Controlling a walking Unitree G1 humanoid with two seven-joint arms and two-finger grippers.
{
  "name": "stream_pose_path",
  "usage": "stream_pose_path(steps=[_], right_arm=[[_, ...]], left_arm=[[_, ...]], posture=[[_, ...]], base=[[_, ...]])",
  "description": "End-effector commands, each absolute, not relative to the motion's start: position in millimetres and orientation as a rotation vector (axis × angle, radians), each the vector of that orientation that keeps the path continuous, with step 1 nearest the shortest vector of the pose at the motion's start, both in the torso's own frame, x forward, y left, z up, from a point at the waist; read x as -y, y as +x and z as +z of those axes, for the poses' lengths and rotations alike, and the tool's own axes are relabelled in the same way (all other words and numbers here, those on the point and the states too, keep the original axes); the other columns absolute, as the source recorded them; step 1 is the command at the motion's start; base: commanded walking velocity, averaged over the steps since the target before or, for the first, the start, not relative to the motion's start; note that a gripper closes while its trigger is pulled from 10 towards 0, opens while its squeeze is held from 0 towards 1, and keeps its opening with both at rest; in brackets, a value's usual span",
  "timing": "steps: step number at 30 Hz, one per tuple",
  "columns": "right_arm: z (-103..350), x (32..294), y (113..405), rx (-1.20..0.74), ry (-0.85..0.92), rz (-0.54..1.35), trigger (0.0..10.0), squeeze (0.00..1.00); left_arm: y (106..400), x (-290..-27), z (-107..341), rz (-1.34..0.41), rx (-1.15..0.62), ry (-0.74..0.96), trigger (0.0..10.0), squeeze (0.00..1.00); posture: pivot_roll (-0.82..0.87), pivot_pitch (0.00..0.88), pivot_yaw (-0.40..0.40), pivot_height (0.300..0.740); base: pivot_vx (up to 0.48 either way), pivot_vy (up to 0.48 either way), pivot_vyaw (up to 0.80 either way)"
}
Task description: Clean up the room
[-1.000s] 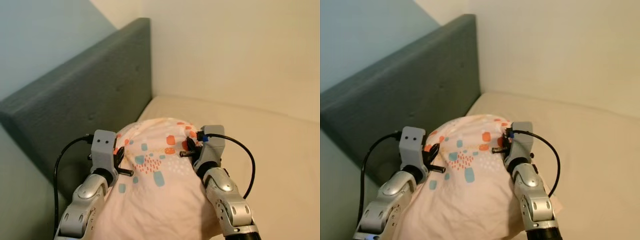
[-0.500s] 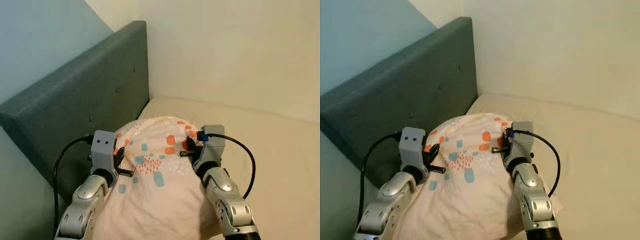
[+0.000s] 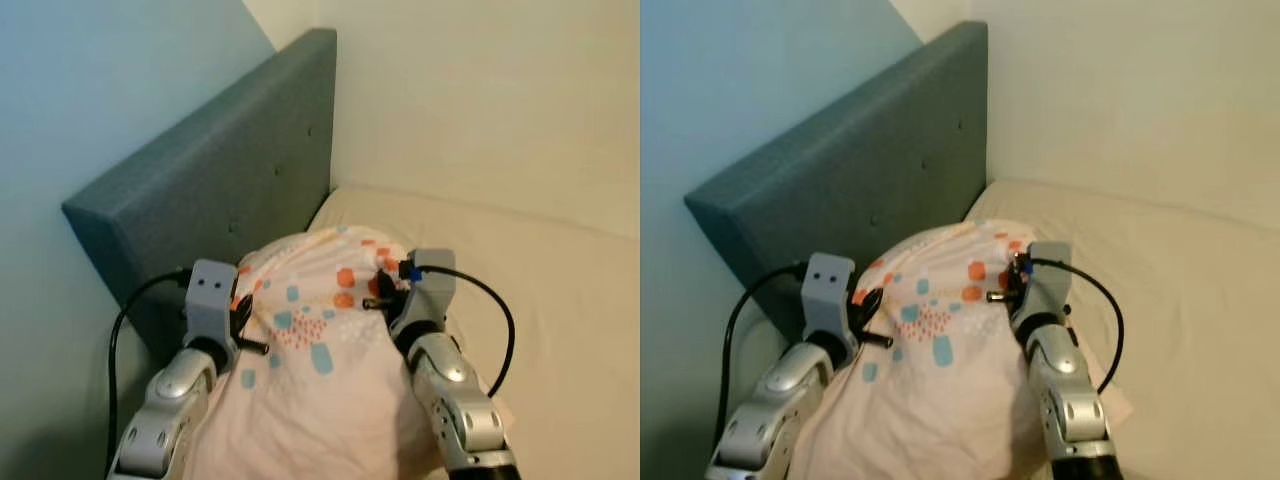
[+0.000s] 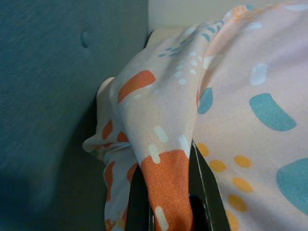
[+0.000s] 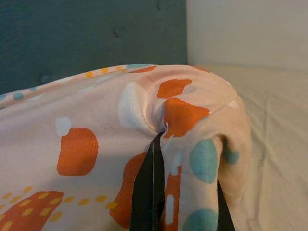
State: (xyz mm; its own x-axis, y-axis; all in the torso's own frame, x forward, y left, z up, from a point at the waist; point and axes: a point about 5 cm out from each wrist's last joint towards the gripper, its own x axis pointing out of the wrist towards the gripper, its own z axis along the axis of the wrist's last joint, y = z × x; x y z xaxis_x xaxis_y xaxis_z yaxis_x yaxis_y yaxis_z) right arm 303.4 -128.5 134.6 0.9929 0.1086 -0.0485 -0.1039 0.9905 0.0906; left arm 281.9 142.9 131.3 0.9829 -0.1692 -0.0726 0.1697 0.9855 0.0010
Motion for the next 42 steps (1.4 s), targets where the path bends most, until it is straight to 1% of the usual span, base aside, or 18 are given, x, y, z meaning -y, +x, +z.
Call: stream_pose_path(steps=[1,4,15,33,42], right_arm=[[137.9,146.0,303.6,-0.025,0.081,0.02,10.0,0.0],[137.8,146.2,303.3,-0.025,0.081,0.018,10.0,0.0],[138.1,150.5,304.8,-0.023,0.064,0.005,10.0,0.0],[137.7,151.6,305.8,-0.023,0.041,0.005,10.0,0.0],[138.0,150.1,305.6,-0.019,0.044,0.007,10.0,0.0]], left_arm=[[280.2,-163.2,139.2,-0.079,-0.037,0.05,10.0,0.0],[280.8,-162.6,140.4,-0.08,-0.026,0.06,10.0,0.0],[285.3,-163.3,136.0,-0.037,-0.057,0.064,10.0,0.0],[285.1,-164.4,133.9,-0.043,-0.057,0.053,10.0,0.0],[285.0,-163.0,134.6,-0.058,-0.052,0.054,10.0,0.0]], posture=[[-0.07,0.081,0.03,0.74],[-0.07,0.081,0.03,0.74],[-0.08,0.081,0.034,0.74],[-0.08,0.072,0.03,0.74],[-0.09,0.064,0.031,0.74]], base=[[0.0,-0.48,0.0],[0.0,-0.48,0.0],[0.0,0.0,0.0],[0.0,0.0,0.0],[0.0,0.48,0.0]])
